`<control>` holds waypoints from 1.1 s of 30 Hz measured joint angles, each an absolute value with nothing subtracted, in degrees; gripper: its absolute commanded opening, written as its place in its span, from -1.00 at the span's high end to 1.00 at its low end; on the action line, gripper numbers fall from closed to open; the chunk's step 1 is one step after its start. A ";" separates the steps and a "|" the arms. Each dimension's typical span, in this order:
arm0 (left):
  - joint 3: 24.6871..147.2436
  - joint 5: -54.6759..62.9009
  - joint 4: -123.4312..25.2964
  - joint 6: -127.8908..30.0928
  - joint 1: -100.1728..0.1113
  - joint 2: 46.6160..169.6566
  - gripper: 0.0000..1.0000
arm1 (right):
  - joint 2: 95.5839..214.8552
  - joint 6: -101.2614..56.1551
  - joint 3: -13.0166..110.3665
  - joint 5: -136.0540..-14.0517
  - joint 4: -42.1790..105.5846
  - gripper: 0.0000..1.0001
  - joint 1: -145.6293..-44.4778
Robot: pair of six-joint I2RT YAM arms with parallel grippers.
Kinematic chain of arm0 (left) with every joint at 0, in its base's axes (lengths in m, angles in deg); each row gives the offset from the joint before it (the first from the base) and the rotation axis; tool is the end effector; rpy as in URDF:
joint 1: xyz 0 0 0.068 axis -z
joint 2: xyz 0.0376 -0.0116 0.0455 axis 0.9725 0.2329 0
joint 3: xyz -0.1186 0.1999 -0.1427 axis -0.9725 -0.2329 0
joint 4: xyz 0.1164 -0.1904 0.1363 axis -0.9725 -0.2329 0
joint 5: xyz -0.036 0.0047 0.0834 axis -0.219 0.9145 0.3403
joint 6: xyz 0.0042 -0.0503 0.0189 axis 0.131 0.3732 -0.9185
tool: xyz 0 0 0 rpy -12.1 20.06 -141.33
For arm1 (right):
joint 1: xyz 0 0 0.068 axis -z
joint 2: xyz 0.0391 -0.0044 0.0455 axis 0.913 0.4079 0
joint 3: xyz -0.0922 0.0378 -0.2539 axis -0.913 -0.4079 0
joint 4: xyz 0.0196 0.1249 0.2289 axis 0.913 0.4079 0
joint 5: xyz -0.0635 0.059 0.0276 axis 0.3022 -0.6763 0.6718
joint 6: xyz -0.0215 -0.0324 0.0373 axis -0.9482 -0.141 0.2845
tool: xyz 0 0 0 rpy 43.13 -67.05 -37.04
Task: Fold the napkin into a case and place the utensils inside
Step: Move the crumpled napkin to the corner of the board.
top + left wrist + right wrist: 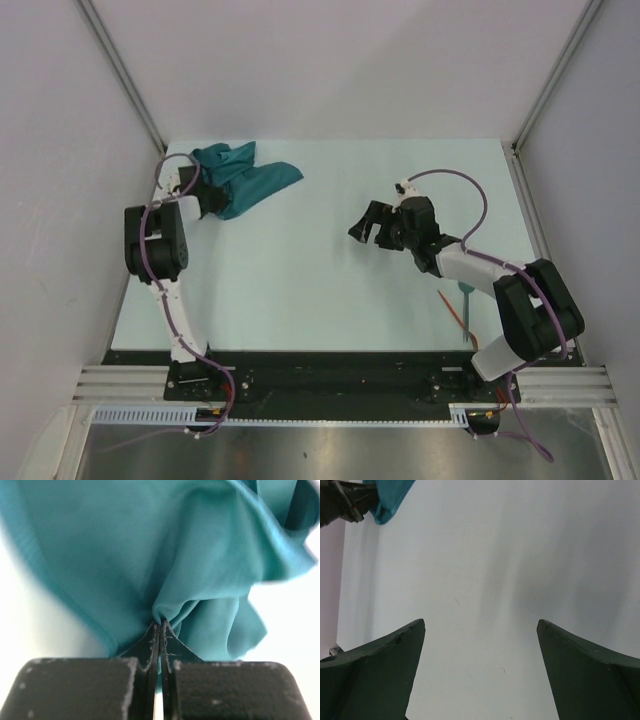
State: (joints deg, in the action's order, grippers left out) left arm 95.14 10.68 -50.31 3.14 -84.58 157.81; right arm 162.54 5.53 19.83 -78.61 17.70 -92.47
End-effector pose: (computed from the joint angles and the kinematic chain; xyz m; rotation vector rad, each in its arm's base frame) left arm 0.4661 0.0649 0.1290 -1.3792 1.9363 -0.5142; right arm 0.2936 0.1544 0.2081 0.0309 2.1672 0.8440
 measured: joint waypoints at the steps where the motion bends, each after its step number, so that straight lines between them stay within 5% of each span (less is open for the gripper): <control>1: 90.18 10.20 -48.06 3.22 -83.54 154.94 1.00 | 162.12 5.46 19.50 -78.42 18.33 -1.00 -92.47; 5: 72.91 8.28 -45.26 3.68 -75.36 142.90 1.00 | 160.75 4.19 18.89 -77.61 20.63 -1.00 -92.71; 13: 58.15 7.14 -53.46 2.41 -51.23 123.29 0.92 | 157.51 -0.70 18.80 -74.68 25.00 -1.00 -92.76; 19: 52.80 7.07 -61.32 -2.98 -40.46 111.08 -0.52 | 159.96 -5.42 21.18 -73.04 28.67 -0.99 -92.56; 21: 52.80 10.26 -65.28 -6.83 -39.60 107.62 -0.83 | 163.41 -6.73 24.79 -72.76 30.07 -0.99 -92.38; 27: 53.59 19.55 -72.47 -11.57 -39.93 100.78 -0.70 | 174.04 -7.96 35.67 -71.86 31.14 -0.86 -91.71; 29: 54.11 21.91 -74.31 -11.33 -39.95 102.31 -0.62 | 178.54 -8.68 40.74 -70.66 32.76 -0.68 -91.69; 33: 54.70 24.47 -77.08 -10.15 -39.97 109.09 -0.64 | 187.72 -11.00 51.63 -67.47 36.89 -0.67 -91.69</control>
State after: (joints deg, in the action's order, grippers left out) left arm 54.70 24.47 -77.08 -10.15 -39.97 109.09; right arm 187.72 -11.00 51.63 -67.47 36.89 -91.69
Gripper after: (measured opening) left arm 0.806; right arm 0.837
